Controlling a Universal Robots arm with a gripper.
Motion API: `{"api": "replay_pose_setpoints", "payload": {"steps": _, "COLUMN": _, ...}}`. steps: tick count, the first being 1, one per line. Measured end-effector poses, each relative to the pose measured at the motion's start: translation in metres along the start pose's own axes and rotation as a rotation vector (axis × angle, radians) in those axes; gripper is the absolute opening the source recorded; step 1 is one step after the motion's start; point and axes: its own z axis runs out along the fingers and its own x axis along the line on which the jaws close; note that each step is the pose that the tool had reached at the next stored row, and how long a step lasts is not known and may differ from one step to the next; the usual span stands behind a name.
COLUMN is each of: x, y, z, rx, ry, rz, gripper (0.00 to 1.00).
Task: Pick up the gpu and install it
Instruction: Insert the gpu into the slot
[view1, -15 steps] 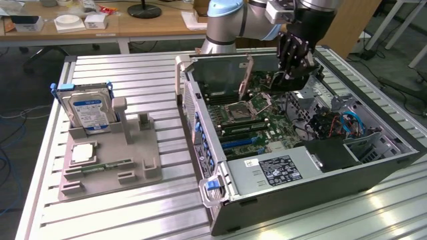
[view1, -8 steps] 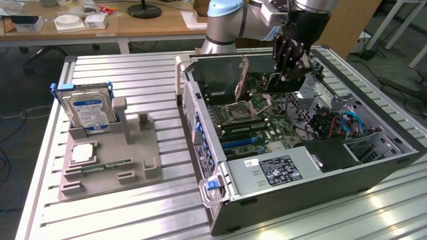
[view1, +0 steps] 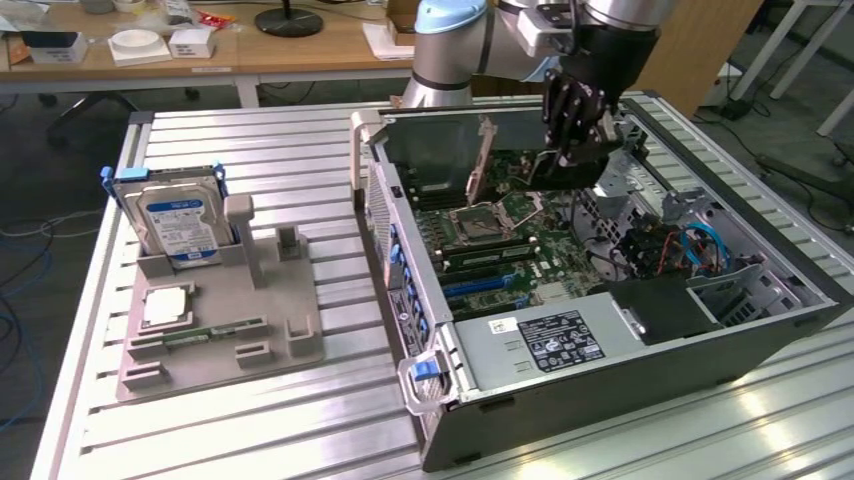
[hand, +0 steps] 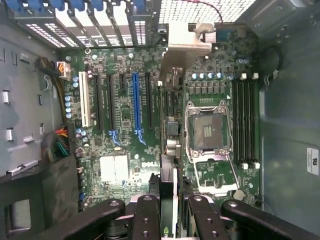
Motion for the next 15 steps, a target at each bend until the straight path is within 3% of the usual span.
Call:
{"api": "replay_pose_setpoints", "payload": {"steps": 8, "x": 0.003, "y": 0.0078, "z": 0.0065, "rx": -0.0025, "ry": -0.0017, "rz": -0.049, "gripper": 0.26}}
{"api": "replay_pose_setpoints", "payload": {"steps": 15, "x": 0.005, "y": 0.0191, "z": 0.0166, "rx": 0.0001, "ry": -0.0018, "rz": -0.060, "gripper": 0.26}}
